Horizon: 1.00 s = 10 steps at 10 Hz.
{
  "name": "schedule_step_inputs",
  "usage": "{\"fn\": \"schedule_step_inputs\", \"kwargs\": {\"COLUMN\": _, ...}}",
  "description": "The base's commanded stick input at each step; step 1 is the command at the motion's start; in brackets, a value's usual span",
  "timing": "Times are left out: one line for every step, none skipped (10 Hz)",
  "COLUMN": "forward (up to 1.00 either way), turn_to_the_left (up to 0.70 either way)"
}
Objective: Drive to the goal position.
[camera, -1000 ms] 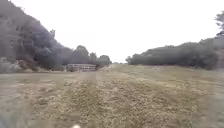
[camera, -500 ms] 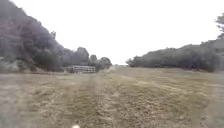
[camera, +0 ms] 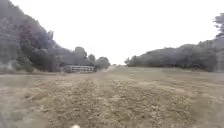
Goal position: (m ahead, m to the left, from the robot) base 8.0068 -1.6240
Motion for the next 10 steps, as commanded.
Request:
{"fn": "schedule_step_inputs", "kwargs": {"forward": 0.6, "turn_to_the_left": -0.04}}
{"fn": "schedule_step_inputs", "kwargs": {"forward": 0.6, "turn_to_the_left": 0.0}}
{"fn": "schedule_step_inputs", "kwargs": {"forward": 0.6, "turn_to_the_left": 0.0}}
{"fn": "schedule_step_inputs", "kwargs": {"forward": 0.6, "turn_to_the_left": 0.0}}
{"fn": "schedule_step_inputs", "kwargs": {"forward": 0.6, "turn_to_the_left": 0.0}}
{"fn": "schedule_step_inputs", "kwargs": {"forward": 0.6, "turn_to_the_left": -0.02}}
{"fn": "schedule_step_inputs", "kwargs": {"forward": 0.6, "turn_to_the_left": -0.07}}
{"fn": "schedule_step_inputs", "kwargs": {"forward": 0.6, "turn_to_the_left": -0.12}}
{"fn": "schedule_step_inputs", "kwargs": {"forward": 0.6, "turn_to_the_left": -0.12}}
{"fn": "schedule_step_inputs", "kwargs": {"forward": 0.6, "turn_to_the_left": -0.12}}
